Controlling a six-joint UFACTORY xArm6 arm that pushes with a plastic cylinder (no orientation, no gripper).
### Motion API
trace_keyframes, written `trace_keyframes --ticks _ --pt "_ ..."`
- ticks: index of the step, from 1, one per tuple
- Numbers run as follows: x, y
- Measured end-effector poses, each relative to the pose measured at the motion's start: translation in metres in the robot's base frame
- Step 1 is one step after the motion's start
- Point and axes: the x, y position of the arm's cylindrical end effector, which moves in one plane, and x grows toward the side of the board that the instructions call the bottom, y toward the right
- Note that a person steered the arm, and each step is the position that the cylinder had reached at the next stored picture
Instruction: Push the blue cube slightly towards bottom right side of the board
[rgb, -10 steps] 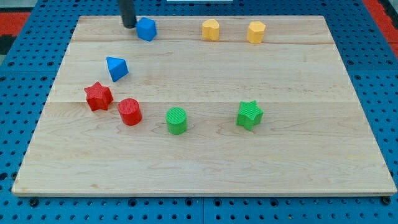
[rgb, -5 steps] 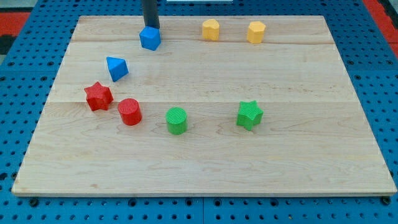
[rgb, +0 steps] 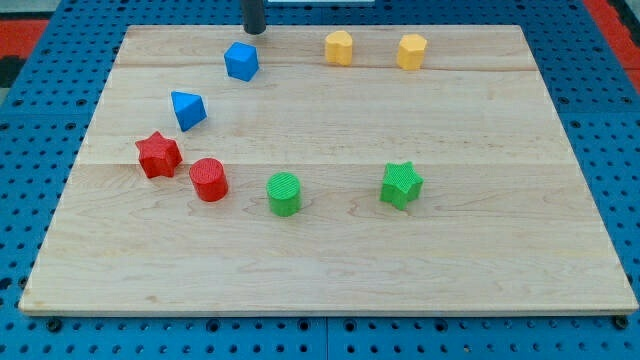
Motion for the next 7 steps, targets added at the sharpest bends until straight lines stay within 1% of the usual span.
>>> trace_keyframes --ticks 1,2,3,4,6,7 --pt "0.019 -0.071" --pt "0.072 -0.139" --pt "0.142 -0.169" --pt "0.198 -0.172" --pt "0.259 -0.177" --pt "0.261 -0.13"
